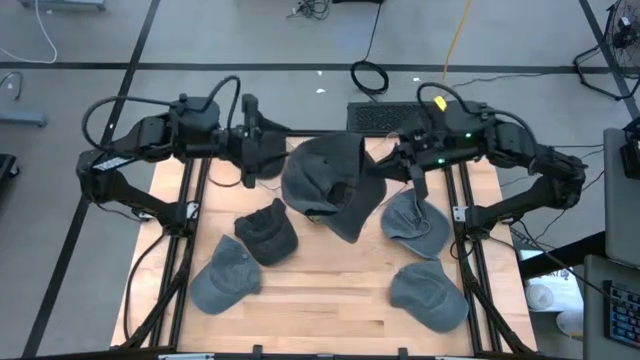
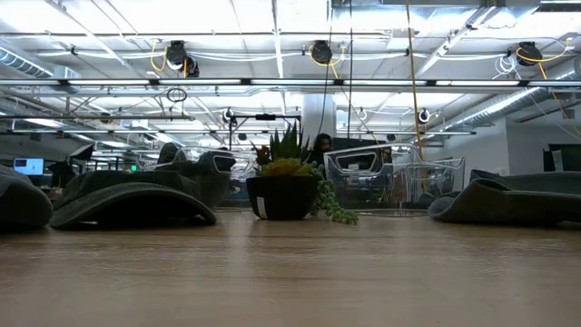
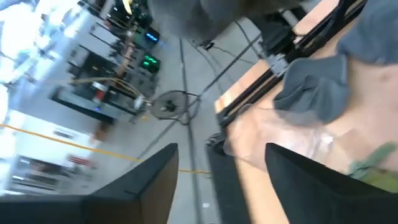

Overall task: Pick & Place hat
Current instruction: Put the top black cap into the left transparent bin

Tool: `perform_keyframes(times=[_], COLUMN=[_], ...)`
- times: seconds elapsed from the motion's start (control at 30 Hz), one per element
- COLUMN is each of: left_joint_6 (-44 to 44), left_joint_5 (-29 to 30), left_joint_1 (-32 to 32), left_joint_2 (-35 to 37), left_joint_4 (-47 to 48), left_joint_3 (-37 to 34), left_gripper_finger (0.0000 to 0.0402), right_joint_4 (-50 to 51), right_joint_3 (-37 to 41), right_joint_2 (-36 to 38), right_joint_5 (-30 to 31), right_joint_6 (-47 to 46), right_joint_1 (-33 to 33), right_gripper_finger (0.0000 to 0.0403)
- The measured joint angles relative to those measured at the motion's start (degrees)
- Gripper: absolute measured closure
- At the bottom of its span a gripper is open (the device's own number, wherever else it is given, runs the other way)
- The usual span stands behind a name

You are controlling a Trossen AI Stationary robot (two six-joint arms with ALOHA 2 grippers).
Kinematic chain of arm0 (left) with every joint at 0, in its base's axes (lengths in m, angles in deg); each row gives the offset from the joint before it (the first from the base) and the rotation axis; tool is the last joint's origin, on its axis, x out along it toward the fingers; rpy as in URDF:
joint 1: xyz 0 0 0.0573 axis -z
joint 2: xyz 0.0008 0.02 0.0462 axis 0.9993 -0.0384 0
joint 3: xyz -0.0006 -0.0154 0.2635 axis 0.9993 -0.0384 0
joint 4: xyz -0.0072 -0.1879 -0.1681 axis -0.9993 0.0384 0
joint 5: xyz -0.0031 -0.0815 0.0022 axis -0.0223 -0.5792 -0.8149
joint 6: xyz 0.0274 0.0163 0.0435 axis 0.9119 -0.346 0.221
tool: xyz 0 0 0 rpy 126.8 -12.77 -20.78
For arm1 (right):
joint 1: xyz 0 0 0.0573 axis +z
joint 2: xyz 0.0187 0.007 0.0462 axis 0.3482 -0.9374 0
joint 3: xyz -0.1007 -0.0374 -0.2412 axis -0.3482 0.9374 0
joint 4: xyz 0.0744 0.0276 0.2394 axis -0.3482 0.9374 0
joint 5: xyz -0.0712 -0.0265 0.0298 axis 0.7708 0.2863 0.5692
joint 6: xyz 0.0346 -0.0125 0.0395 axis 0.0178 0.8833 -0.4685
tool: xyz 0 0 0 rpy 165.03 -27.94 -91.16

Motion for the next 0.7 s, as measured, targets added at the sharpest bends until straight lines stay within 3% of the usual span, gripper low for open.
perform_keyframes(times=[0.23, 0.4, 0.7], left_joint_6=[9.0, 12.5, 11.9], left_joint_5=[5.3, 8.6, 8.8], left_joint_1=[5.9, 9.2, 14.8], left_joint_2=[1.7, 1.9, 1.7], left_joint_4=[-0.6, -1.5, -0.2], left_joint_3=[0.0, 0.0, 0.0], left_gripper_finger=[0.0109, 0.0114, 0.0132], right_joint_4=[-1.1, -1.5, -2.2], right_joint_3=[0.0, 0.0, 0.0], right_joint_2=[-2.7, -4.2, -5.0], right_joint_5=[-2.9, -4.5, -4.7], right_joint_6=[-3.8, -6.1, -7.8], right_joint_1=[-0.4, -0.7, -0.6], right_gripper_finger=[0.0403, 0.0403, 0.0403])
